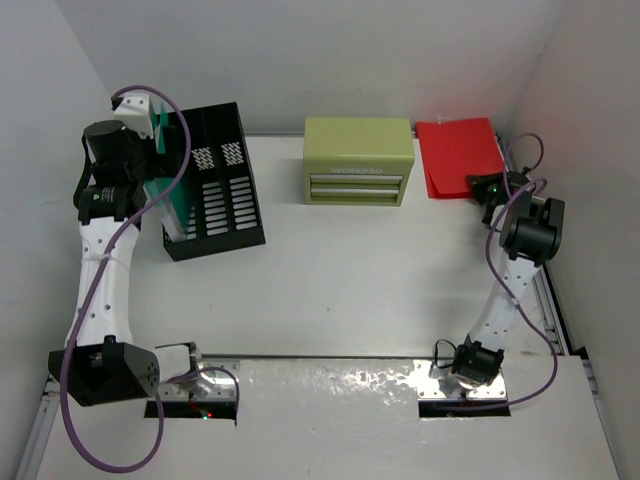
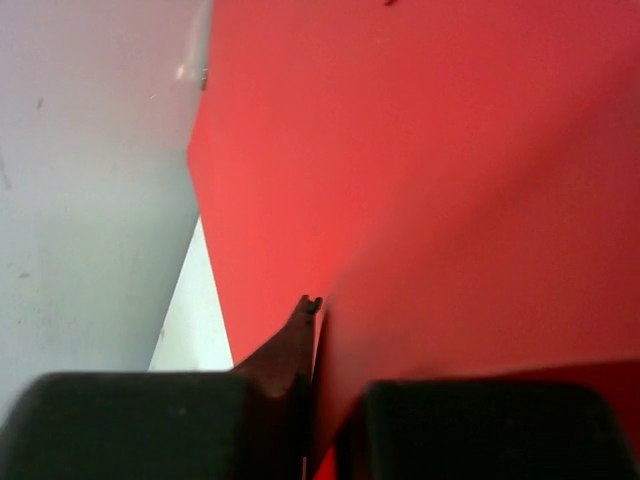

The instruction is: Organize the desk

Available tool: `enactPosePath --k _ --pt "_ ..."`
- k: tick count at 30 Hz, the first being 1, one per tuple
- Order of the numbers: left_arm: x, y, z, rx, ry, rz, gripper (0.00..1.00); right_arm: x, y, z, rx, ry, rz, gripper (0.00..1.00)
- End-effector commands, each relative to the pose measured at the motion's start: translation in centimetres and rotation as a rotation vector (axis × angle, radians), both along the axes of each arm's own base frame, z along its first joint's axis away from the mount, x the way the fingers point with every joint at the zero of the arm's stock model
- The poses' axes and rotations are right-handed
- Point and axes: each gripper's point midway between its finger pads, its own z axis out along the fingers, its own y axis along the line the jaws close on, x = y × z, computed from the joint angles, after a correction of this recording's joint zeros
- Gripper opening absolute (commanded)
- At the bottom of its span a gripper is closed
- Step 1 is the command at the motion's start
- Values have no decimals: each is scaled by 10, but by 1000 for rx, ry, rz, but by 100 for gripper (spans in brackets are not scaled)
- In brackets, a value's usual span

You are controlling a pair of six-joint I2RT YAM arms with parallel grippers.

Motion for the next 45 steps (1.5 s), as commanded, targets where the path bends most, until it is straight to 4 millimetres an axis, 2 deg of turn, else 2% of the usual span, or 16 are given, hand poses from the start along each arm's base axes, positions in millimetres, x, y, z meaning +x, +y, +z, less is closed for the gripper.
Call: enactPosePath --k 1,6,7,8,16,18,19,21,22,24,31,32,34,35,36,45 --pt "6 4 34 18 -96 9 91 33 34 25 -80 -91 107 0" --pt "10 4 32 13 -91 6 91 20 36 30 -124 -73 116 0" --pt "10 4 33 15 -93 6 91 19 38 47 -144 -100 118 0" --pt "11 4 32 14 -90 4 91 12 39 36 -142 -72 117 0" --pt "11 -9 32 17 -85 -71 91 -60 54 90 -327 -80 120 0" --pt "10 -15 33 18 -81 -100 91 -80 60 83 -351 -47 141 0" --pt "8 -17 35 28 -81 -116 91 -86 62 98 -371 -60 141 0" --pt "7 -26 38 32 -84 -162 90 -109 66 80 -401 28 171 0" --pt "5 -28 39 40 -80 -181 90 -116 66 98 -437 10 166 0" --pt "2 -40 40 39 -76 -240 90 -141 62 86 -503 97 162 0" --pt "-9 -70 41 62 -67 -396 89 -197 53 139 -715 181 164 0" --pt "-11 -76 41 62 -66 -429 89 -204 50 162 -766 155 135 0" --pt "-15 -84 38 67 -55 -474 89 -222 49 170 -786 204 135 0" --pt "-19 -91 35 55 -45 -519 90 -227 48 198 -825 167 111 0" --pt "-21 -96 33 61 -37 -553 90 -234 48 205 -835 179 111 0" --pt "-39 -141 27 15 -22 -758 89 -290 74 278 -895 181 219 0"
